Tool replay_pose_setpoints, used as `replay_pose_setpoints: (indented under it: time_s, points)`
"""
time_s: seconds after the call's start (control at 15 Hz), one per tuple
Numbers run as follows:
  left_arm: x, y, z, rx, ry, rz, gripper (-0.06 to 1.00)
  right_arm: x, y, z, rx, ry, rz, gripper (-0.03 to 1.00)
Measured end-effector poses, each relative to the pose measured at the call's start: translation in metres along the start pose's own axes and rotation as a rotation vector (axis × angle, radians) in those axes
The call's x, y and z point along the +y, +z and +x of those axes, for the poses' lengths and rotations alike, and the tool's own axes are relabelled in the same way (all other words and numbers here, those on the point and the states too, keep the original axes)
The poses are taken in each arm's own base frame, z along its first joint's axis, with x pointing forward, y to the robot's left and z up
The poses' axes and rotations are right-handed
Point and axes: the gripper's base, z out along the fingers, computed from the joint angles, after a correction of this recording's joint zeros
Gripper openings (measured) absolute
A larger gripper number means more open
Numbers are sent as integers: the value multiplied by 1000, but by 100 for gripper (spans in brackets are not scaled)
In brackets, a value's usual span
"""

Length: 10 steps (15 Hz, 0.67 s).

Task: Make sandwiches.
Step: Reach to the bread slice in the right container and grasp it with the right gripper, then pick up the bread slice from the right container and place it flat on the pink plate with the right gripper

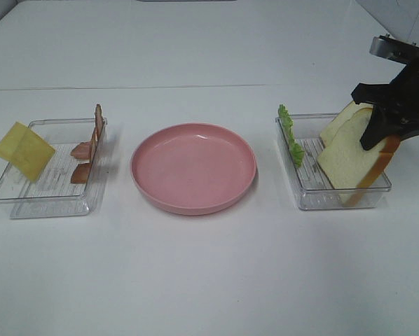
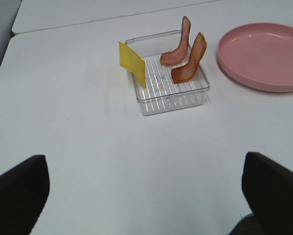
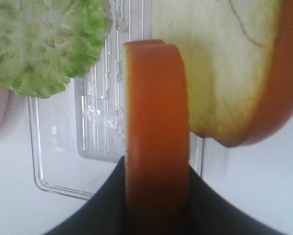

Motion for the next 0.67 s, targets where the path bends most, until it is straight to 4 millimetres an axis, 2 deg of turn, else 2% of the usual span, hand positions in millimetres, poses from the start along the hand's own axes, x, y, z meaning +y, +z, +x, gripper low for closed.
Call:
replay_pose_setpoints:
  time_s: [0.4,0.47,0.67]
  points:
    - [0,0,0,0,0,0,99,2,-5,2,17,36,-6,23]
    - [0,0,0,0,0,0,99,4,-11,2,17,50,-9,23]
    - [0,0,0,0,0,0,99,16,-48,-1,14,86,-25,23]
